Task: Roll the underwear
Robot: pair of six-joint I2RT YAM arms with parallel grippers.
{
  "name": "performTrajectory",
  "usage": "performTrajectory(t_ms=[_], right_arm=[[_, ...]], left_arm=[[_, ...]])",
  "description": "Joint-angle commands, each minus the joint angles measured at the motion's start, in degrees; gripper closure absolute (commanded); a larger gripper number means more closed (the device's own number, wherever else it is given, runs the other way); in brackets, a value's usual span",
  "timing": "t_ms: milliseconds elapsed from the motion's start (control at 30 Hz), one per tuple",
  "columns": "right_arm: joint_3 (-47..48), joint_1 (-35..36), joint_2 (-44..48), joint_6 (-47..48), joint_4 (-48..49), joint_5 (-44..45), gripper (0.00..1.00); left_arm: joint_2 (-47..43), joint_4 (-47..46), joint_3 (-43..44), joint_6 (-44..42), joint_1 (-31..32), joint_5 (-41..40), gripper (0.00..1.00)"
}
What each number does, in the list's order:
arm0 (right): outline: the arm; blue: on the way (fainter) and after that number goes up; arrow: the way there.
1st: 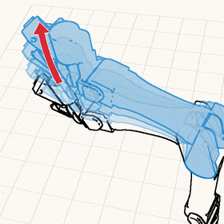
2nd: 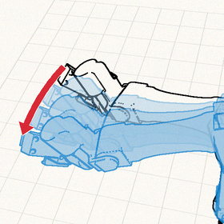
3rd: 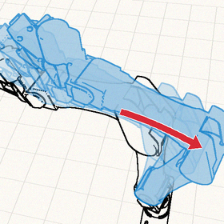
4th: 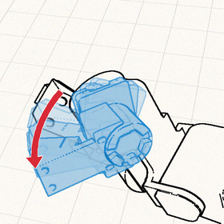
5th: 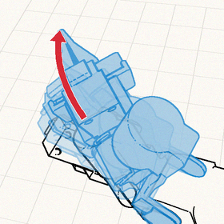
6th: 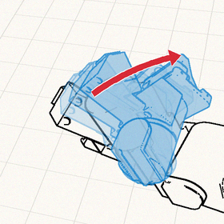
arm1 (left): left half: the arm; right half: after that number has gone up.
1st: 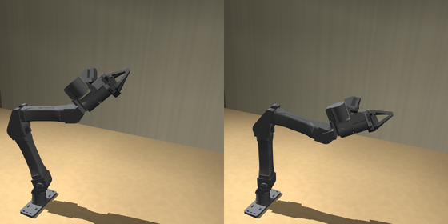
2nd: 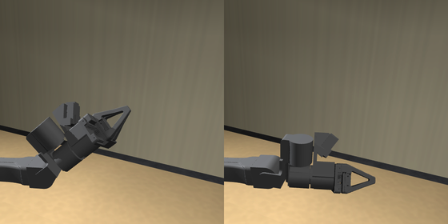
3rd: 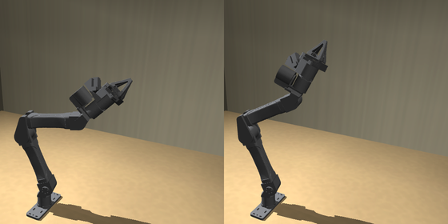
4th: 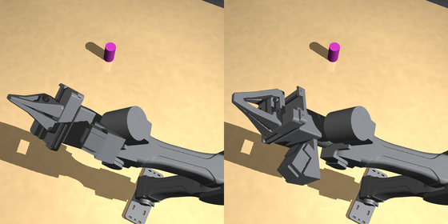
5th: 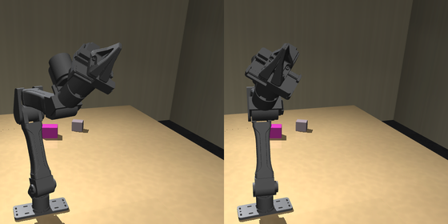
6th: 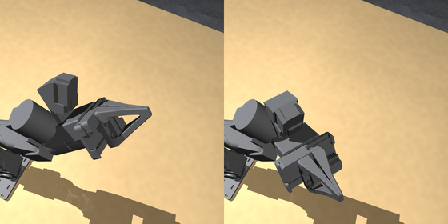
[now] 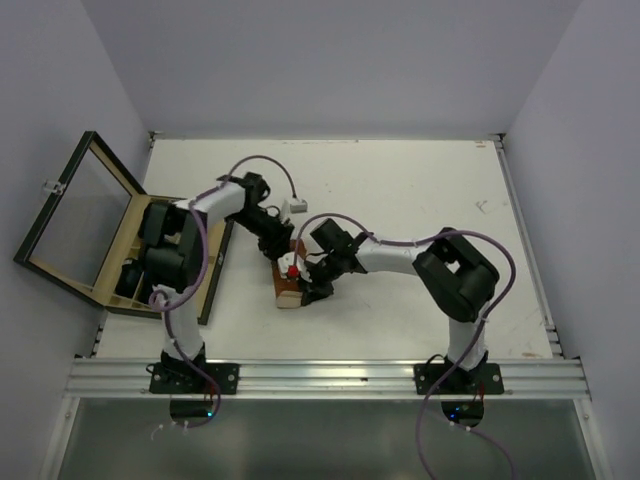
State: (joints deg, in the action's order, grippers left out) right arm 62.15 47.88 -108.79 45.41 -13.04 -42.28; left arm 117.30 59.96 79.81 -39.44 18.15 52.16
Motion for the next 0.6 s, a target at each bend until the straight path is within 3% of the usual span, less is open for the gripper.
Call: performTrajectory(t_ms=[0, 233, 367, 500, 567], right_arm=[[3.2, -1.6, -8.3, -3.6, -11.9, -5.6, 1.00], [11.2, -5.8, -17.8, -9.5, -17.4, -13.9, 1.00], [14.4, -6.7, -20.9, -10.7, -18.4, -15.3, 1.00], [15.5, -6.8, -22.4, -11.6, -18.7, -15.5, 1.00], [15.9, -6.8, -22.7, -12.5, -18.5, -15.6, 1.00]], left_arm=[[-16.2, -14.2, -1.5, 3.4, -7.7, -2.9, 0.55], [-44.1, -27.1, -22.7, -4.9, -8.8, -12.2, 0.50], [-55.0, -30.6, -34.9, -11.0, -4.3, -18.6, 0.49], [-62.7, -39.1, -46.5, -11.3, 11.6, -27.9, 0.44], [-61.7, -40.8, -47.9, -11.2, 19.1, -33.8, 0.43]])
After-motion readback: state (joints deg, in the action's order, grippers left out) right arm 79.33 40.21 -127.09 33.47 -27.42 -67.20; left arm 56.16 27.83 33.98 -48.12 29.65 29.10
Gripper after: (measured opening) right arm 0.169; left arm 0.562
